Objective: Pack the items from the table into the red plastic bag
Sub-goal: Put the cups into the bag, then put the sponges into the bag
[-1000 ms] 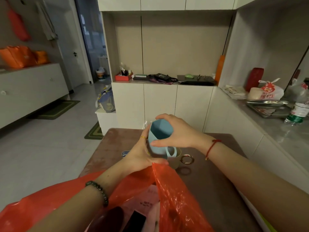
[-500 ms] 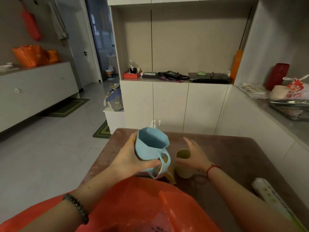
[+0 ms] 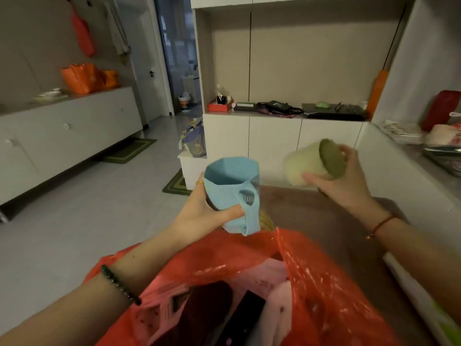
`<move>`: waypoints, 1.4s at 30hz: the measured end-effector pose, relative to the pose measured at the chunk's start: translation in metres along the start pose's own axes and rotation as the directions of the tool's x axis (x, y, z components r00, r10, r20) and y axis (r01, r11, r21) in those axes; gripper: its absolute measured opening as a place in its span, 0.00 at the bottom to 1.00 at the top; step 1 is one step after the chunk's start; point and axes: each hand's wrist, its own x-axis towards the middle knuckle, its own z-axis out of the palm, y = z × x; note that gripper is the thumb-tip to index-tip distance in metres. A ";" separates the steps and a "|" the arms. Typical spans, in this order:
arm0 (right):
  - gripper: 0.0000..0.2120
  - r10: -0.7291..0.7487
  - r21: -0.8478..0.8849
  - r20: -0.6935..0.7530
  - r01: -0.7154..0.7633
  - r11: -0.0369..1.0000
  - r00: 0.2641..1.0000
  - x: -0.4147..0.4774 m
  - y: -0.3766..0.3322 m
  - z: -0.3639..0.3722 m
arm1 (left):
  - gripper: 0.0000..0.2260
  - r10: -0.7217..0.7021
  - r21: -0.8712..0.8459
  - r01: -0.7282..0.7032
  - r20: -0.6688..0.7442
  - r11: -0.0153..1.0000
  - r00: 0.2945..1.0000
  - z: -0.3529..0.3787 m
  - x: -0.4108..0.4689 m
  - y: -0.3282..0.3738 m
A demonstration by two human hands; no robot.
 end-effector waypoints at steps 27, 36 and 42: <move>0.48 -0.435 -0.491 0.591 0.731 0.475 0.680 -0.225 -0.049 0.022 | 0.35 0.254 0.926 -0.297 0.237 0.234 0.938 -0.084 -0.154 -0.011; 0.45 -0.456 -0.479 0.719 0.849 0.222 0.525 -0.247 -0.038 0.031 | 0.19 -0.112 0.912 0.158 -0.124 0.379 0.986 -0.121 -0.140 -0.011; 0.21 -0.449 -0.119 0.779 0.805 0.581 0.438 -0.215 -0.099 -0.006 | 0.09 -0.120 0.696 0.149 -0.090 0.703 0.989 -0.126 -0.125 -0.011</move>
